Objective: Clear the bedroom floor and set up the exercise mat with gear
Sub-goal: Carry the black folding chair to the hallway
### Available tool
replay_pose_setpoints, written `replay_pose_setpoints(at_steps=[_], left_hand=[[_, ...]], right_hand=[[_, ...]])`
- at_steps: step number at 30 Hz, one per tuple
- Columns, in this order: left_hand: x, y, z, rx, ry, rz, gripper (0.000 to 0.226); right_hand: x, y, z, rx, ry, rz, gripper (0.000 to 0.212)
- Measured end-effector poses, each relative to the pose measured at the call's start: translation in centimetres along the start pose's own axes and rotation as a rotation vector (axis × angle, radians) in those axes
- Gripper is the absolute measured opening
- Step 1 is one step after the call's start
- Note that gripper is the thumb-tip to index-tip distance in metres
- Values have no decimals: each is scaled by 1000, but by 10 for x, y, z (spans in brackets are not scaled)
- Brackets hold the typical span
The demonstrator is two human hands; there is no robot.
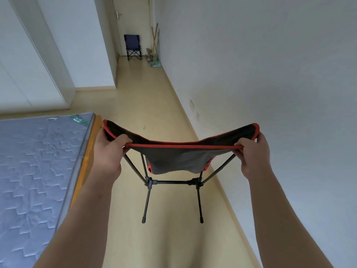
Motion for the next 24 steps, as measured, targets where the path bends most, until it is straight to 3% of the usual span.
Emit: replay_pose_setpoints(at_steps=[11, 24], left_hand=[[-16, -219, 0, -40, 24, -14, 34], [-37, -502, -22, -29, -17, 14, 35]], right_hand=[[-23, -152, -180, 31, -20, -8, 57], [-47, -336, -381, -3, -36, -31, 68]])
Point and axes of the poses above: each hand's wrist, its own y-axis away from the middle knuckle, its own z-axis out of the back of the hand, x = y × z, the point moved 1 cm from there along -y, towards the middle knuckle, and after that the axes turned 2 degrees about x, right-handed, at the moved point
